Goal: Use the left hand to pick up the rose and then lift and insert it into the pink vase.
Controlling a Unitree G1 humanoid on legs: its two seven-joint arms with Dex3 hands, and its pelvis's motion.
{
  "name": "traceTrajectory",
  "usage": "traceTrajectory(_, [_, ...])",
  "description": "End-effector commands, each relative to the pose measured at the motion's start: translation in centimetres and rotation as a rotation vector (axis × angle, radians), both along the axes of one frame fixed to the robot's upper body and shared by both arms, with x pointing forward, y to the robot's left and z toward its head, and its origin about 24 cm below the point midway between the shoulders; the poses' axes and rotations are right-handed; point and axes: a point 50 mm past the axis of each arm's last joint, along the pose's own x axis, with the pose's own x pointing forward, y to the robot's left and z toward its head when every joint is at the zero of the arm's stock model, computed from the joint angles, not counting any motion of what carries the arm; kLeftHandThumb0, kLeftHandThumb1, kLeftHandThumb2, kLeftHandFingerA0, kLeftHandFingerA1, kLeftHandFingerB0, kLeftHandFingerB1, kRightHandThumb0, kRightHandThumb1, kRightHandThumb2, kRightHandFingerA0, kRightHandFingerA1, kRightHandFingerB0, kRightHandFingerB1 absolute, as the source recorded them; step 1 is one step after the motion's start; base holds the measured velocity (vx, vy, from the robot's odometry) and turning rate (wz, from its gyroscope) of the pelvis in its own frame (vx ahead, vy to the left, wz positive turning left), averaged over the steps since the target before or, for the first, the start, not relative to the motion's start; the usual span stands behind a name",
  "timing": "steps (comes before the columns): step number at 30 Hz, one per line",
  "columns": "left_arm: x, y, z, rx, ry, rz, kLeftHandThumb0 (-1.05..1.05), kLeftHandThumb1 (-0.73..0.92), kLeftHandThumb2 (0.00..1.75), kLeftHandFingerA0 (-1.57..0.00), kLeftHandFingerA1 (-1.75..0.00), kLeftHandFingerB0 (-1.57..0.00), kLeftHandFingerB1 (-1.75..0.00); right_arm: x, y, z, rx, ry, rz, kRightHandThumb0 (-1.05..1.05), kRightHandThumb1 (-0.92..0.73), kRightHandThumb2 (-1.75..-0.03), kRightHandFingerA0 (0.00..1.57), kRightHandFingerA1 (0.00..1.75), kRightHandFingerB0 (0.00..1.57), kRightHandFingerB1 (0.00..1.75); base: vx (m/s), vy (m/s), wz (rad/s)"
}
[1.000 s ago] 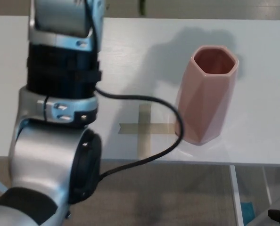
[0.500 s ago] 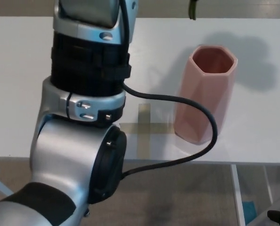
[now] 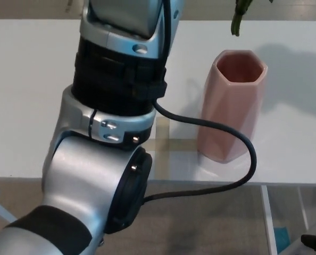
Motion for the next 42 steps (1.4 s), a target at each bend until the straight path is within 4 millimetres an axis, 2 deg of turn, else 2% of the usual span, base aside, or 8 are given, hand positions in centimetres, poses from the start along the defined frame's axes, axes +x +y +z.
traceTrajectory(1, [-0.4,-0.6,0.0,-0.002,0.023,-0.012,-0.17,0.82,0.64,-0.97,-1.41,-0.85,-0.7,-0.4,-0.2,-0.2,0.004,0.024,-0.002,-0.19,-0.62,-0.58,0.62,0.5,0.55,0.47,0.0,0.0,0.0])
traceTrajectory(13, [-1.2,-1.4,-1.2,-0.009,0.052,-0.058,-0.17,0.82,0.64,-0.96,-1.43,-0.83,-0.66,-0.5,-0.2,-0.3,0.006,0.027,-0.003,-0.19,-0.62,-0.58,0.61,0.5,0.55,0.47,0.0,0.0,0.0])
traceTrajectory(16, [-1.4,-1.6,-1.9,0.008,0.054,-0.053,-0.17,0.8,0.67,-0.87,-1.47,-0.83,-0.69,-0.4,-0.2,-0.2,0.008,0.019,0.002,-0.19,-0.62,-0.58,0.61,0.5,0.55,0.47,0.0,0.0,0.0])
traceTrajectory(21, [-1.4,-1.6,-2.3,0.027,0.055,-0.043,-0.17,0.81,0.64,-0.92,-1.43,-0.81,-0.76,-0.3,-0.2,-0.1,0.013,0.016,0.001,-0.19,-0.62,-0.58,0.61,0.5,0.56,0.47,0.0,0.0,0.0])
traceTrajectory(29, [-1.3,-1.5,-2.5,0.047,0.049,-0.025,-0.19,0.8,0.66,-0.97,-1.42,-0.83,-0.68,-0.2,-0.3,0.0,0.009,0.01,0.001,-0.19,-0.62,-0.58,0.61,0.5,0.56,0.47,0.0,0.0,0.0])
traceTrajectory(37, [-1.1,-1.4,-3.5,0.05,0.06,-0.016,-0.18,0.8,0.66,-1.0,-1.38,-0.8,-0.78,0.0,-0.2,0.0,0.004,0.009,-0.002,-0.19,-0.62,-0.58,0.61,0.5,0.55,0.47,0.0,0.0,0.0])
traceTrajectory(38, [-0.9,-1.4,-4.2,0.042,0.085,-0.022,-0.17,0.81,0.67,-0.98,-1.41,-0.76,-0.89,0.0,-0.1,0.0,0.0,0.007,-0.003,-0.19,-0.62,-0.58,0.61,0.5,0.56,0.47,0.0,0.0,0.0])
traceTrajectory(42, [-0.7,-1.5,-5.5,0.049,0.112,-0.012,-0.18,0.81,0.68,-0.94,-1.44,-0.78,-0.92,0.1,0.0,0.0,-0.001,0.008,0.0,-0.18,-0.62,-0.58,0.61,0.5,0.55,0.47,0.0,0.0,0.0])
